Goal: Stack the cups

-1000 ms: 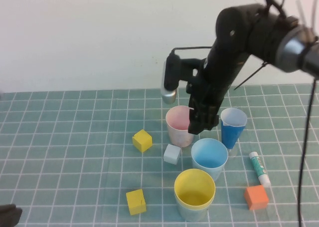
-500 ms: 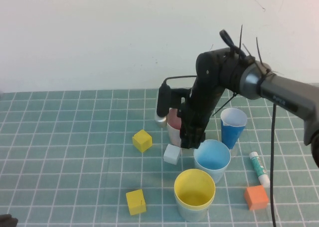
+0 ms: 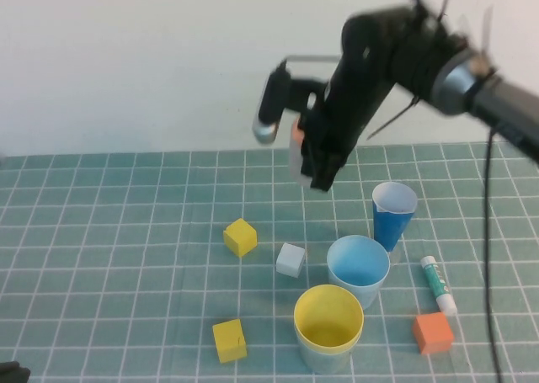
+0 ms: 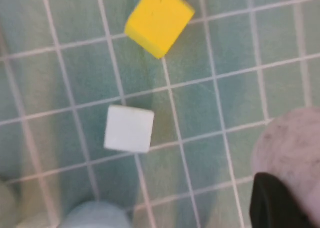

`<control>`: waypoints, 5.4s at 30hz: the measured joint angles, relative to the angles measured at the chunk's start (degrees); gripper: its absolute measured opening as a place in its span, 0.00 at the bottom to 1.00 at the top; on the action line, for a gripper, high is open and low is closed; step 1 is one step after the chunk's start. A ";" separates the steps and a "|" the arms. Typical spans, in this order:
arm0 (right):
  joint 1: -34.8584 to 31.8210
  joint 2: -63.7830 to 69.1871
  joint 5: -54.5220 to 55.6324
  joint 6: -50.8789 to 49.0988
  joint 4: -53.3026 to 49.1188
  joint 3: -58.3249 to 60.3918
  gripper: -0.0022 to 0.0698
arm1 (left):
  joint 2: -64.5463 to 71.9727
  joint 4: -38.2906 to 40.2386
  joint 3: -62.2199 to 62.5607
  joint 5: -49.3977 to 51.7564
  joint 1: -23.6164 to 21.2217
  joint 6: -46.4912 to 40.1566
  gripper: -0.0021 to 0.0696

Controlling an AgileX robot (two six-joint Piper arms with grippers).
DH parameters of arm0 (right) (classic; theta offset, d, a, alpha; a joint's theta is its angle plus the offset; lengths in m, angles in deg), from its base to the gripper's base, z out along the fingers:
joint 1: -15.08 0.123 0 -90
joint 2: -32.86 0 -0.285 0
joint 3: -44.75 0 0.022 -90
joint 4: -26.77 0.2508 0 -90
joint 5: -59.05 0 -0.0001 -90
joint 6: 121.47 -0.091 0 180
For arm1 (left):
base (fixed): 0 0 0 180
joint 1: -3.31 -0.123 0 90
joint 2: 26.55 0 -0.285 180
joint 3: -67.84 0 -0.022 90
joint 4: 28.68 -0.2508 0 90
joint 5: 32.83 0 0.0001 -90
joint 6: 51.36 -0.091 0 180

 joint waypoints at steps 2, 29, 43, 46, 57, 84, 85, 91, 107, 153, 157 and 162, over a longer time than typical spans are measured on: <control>0.00 -3.78 -3.59 -1.86 -0.11 -0.68 0.06 | 0.00 0.00 0.00 0.00 0.00 0.00 0.03; 0.62 -22.73 1.59 -6.68 3.86 35.63 0.06 | 0.00 -0.25 0.00 -0.89 0.00 0.00 0.03; 0.62 -20.34 4.11 -6.46 3.91 35.63 0.21 | 0.00 -0.25 0.00 -1.02 0.00 -0.10 0.03; 0.62 -20.11 2.58 -6.61 3.99 35.51 0.33 | 0.00 -0.25 0.00 -1.02 0.00 -0.10 0.03; -0.92 -24.20 -3.68 -16.78 2.35 33.17 0.41 | 0.00 -0.25 0.00 -1.02 0.00 0.16 0.03; -1.44 -15.44 2.53 -37.41 -3.63 33.17 0.58 | 0.00 -2.54 0.00 -1.02 0.00 0.29 0.03; -1.44 -15.11 2.81 -37.50 -3.53 33.17 0.58 | 0.00 -2.81 0.00 -1.02 0.00 0.29 0.03; -1.44 -11.13 4.61 -37.50 -1.68 33.17 0.57 | 0.00 -3.27 0.00 -1.02 0.00 0.42 0.03; -1.56 -12.90 0.60 -32.48 -4.61 33.17 0.08 | 0.00 -3.40 0.00 -1.02 0.00 1.01 0.03; 5.27 -23.31 -5.90 -25.49 -3.53 33.17 0.30 | 0.00 -1.94 -6.99 -0.73 0.00 1.23 0.03; 5.27 -30.26 -5.72 -25.02 -1.95 33.66 0.24 | -0.99 -0.31 -7.48 -0.12 0.00 1.35 0.03; 5.27 -44.82 1.27 -21.38 2.64 40.94 0.08 | -8.17 1.75 -8.42 -4.53 0.00 3.29 0.03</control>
